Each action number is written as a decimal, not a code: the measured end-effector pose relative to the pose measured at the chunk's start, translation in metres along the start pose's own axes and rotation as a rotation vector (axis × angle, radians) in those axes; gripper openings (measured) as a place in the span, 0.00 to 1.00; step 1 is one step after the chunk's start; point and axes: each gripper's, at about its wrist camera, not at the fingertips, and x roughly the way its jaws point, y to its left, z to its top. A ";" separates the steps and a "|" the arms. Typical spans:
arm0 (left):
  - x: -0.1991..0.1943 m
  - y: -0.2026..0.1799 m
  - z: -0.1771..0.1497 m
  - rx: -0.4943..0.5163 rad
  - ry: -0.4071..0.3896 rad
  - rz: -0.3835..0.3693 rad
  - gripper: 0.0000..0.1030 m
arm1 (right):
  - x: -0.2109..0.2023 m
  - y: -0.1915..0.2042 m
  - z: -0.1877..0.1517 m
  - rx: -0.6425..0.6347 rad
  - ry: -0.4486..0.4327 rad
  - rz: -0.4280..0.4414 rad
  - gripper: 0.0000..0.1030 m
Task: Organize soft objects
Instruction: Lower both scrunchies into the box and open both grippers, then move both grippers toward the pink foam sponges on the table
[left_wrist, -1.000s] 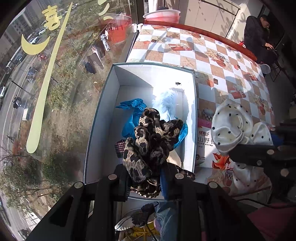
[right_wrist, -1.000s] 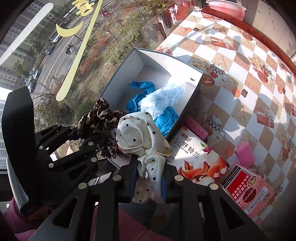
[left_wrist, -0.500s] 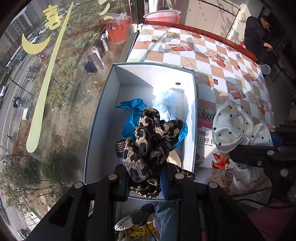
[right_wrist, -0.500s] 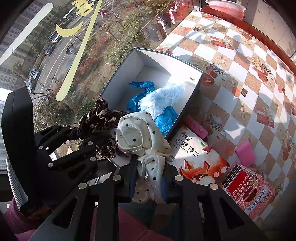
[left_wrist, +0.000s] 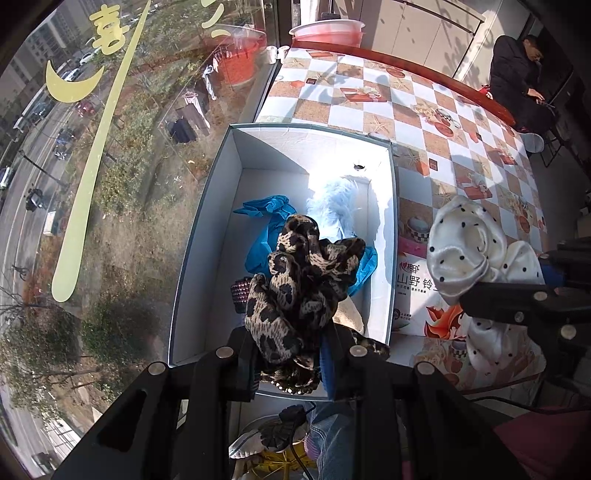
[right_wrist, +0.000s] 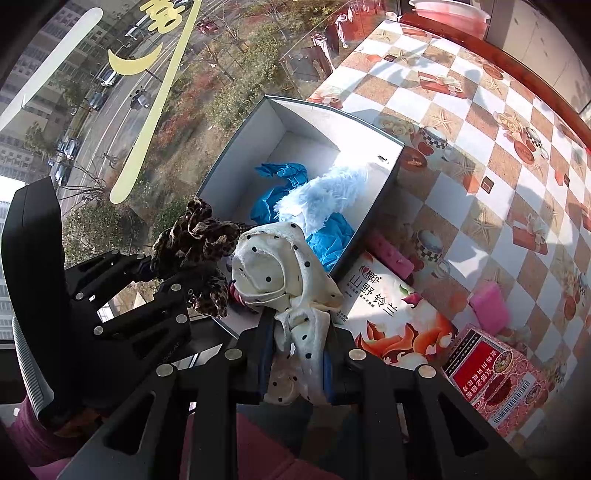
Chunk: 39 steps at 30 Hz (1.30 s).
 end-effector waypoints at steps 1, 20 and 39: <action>0.000 0.001 0.000 -0.003 -0.001 0.000 0.27 | 0.000 0.000 0.001 -0.001 0.000 -0.001 0.21; 0.020 0.031 0.018 -0.065 0.020 0.028 0.28 | 0.009 0.006 0.065 -0.025 -0.033 -0.022 0.21; 0.000 0.024 0.027 -0.103 -0.093 -0.137 0.92 | -0.021 -0.043 0.085 0.156 0.002 0.066 1.00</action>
